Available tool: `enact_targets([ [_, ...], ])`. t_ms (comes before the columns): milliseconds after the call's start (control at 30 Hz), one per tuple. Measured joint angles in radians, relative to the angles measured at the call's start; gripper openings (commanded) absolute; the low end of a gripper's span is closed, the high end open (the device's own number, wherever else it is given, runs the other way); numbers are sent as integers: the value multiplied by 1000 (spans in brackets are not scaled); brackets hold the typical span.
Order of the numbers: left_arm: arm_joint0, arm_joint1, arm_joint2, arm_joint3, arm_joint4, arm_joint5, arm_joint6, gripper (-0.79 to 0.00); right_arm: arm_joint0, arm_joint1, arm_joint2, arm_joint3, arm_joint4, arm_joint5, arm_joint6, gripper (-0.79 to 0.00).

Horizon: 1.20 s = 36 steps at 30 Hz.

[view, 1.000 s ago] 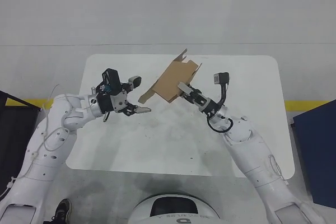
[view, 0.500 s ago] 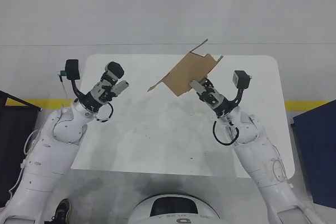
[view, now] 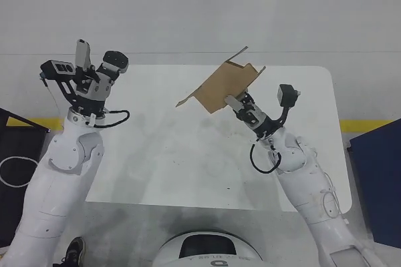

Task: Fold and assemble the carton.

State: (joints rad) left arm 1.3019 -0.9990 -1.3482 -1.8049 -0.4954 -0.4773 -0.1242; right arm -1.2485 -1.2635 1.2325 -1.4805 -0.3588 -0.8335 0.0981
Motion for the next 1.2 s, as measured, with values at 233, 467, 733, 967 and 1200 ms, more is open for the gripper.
enact_targets([
  [233,-1,1,-2,1,11,-2,-1,0,0,0,0,0,0,0,0,-422],
  [467,-26,10,-11,73,448,-291,-173,0,0,0,0,0,0,0,0,-413],
  [733,-104,20,-33,-17,1030,-538,-273,0,0,0,0,0,0,0,0,-406],
  [967,-118,34,17,-62,1555,-534,126,0,0,0,0,0,0,0,0,-416],
  [1200,-110,32,17,-19,1482,-532,296,0,0,0,0,0,0,0,0,-416],
])
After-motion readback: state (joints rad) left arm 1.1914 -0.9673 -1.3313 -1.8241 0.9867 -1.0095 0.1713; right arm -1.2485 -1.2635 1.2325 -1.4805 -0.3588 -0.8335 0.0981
